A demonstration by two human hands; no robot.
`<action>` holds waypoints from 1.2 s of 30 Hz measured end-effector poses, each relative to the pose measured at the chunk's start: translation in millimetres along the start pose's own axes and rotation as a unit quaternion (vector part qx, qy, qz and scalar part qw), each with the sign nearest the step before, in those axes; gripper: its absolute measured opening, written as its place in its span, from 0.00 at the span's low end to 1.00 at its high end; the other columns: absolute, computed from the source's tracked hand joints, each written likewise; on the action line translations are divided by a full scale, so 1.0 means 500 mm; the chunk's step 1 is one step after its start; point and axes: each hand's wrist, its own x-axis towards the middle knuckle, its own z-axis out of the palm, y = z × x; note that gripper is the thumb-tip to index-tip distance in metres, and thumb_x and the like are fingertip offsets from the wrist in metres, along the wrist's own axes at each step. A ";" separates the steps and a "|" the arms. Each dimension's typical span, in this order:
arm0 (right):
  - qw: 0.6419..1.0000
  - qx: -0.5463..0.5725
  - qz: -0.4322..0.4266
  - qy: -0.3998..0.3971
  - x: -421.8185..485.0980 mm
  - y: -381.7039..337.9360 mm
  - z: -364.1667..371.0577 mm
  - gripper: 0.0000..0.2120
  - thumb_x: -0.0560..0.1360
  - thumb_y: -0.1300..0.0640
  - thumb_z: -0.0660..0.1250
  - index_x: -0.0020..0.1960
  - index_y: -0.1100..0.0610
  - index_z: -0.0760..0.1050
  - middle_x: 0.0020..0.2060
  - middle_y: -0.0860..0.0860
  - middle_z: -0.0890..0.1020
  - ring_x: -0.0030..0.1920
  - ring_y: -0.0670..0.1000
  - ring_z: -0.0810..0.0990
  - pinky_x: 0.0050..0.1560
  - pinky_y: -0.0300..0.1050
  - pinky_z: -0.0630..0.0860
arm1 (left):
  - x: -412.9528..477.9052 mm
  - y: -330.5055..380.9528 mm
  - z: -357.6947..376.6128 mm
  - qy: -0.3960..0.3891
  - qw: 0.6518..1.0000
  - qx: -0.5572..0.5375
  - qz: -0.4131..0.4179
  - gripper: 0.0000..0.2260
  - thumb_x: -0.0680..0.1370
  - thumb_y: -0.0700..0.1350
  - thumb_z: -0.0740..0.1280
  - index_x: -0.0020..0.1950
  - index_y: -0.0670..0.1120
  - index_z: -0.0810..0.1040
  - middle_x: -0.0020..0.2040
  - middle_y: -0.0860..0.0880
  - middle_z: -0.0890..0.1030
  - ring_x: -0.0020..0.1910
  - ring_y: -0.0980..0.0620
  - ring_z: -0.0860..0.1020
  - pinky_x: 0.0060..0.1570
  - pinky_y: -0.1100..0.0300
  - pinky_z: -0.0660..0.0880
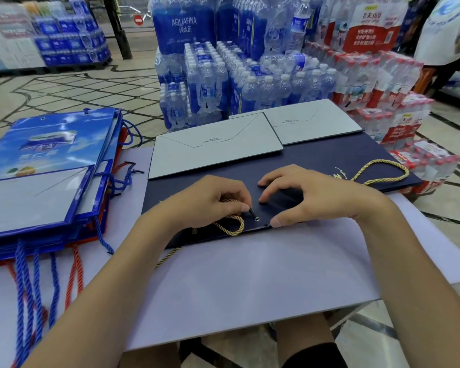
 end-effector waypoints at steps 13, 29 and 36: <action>0.999 0.030 0.025 0.031 -0.011 -0.008 0.001 0.11 0.66 0.45 0.78 0.48 0.42 0.83 0.59 0.31 0.77 0.64 0.31 0.68 0.68 0.40 0.66 | 0.001 0.003 0.002 0.005 0.999 0.032 0.038 0.03 0.79 0.45 0.67 0.48 0.53 0.80 0.44 0.57 0.81 0.45 0.57 0.78 0.48 0.59 0.75; 0.994 0.064 0.009 0.086 -0.023 -0.010 0.019 0.08 0.67 0.43 0.77 0.45 0.43 0.84 0.53 0.36 0.83 0.63 0.31 0.72 0.71 0.48 0.66 | 0.000 0.012 -0.003 0.010 0.997 0.056 0.056 0.02 0.77 0.45 0.69 0.48 0.51 0.82 0.44 0.58 0.81 0.46 0.58 0.78 0.49 0.58 0.75; 0.976 0.059 -0.015 0.207 -0.036 -0.012 0.043 0.10 0.70 0.45 0.74 0.43 0.51 0.86 0.39 0.44 0.86 0.41 0.40 0.83 0.48 0.44 0.79 | -0.008 0.019 -0.008 0.022 0.997 0.061 0.042 0.05 0.78 0.50 0.68 0.47 0.54 0.83 0.42 0.59 0.80 0.43 0.61 0.77 0.43 0.68 0.71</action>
